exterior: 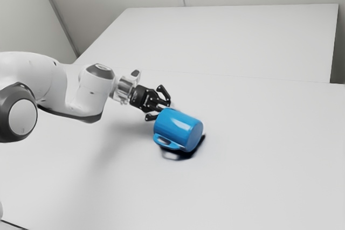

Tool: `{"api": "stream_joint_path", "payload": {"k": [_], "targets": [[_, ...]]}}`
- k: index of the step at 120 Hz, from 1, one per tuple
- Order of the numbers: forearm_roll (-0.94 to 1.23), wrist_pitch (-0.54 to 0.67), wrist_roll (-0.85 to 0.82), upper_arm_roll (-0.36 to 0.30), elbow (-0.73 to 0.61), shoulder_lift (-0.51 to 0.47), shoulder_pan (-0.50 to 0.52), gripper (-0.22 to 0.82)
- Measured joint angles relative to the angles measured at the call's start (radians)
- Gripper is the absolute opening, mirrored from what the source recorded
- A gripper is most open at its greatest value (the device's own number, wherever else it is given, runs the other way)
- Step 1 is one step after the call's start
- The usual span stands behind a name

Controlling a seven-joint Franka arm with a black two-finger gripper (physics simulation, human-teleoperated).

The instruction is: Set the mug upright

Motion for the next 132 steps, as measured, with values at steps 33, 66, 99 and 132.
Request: {"api": "stream_joint_path", "payload": {"k": [33, 66, 99, 132], "targets": [[0.357, 0.067, -0.011, 0.005, 0.02, -0.115, -0.056, -0.11], [0.978, 0.129, -0.047, 0.005, -0.048, -0.3, -0.132, -0.12], [1.229, 0.345, -0.095, 0.004, -0.151, -0.335, -0.163, -0.13], [1.253, 0.47, -0.185, 0.001, -0.255, -0.37, -0.197, -0.13]]}}
